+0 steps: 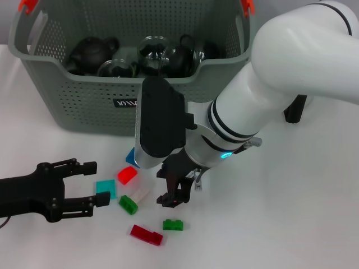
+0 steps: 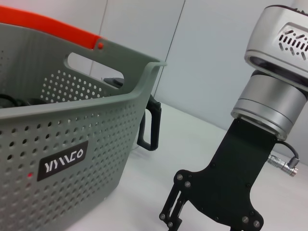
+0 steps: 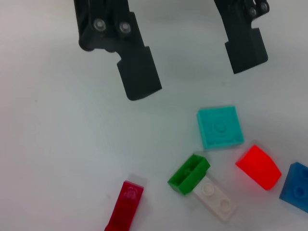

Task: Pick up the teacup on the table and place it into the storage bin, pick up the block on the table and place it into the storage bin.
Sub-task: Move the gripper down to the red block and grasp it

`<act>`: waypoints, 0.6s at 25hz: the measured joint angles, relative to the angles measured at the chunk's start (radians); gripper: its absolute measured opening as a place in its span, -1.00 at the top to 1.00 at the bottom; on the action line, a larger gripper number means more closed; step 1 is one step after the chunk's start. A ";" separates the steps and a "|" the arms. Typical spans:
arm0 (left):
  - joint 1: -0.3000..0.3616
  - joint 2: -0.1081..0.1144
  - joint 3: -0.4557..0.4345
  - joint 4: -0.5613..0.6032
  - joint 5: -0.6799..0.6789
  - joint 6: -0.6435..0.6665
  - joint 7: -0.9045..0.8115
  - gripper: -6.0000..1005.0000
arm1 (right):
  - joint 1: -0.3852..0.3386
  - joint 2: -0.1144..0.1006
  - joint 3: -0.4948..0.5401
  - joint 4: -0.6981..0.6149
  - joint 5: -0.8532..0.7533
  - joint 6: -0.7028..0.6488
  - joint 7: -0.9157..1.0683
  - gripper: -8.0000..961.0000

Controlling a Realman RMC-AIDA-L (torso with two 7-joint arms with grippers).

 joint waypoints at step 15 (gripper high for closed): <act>-0.018 -0.002 0.006 -0.002 0.002 0.013 -0.004 -0.65 | -0.021 -0.001 0.004 -0.014 0.021 0.007 -0.010 -0.12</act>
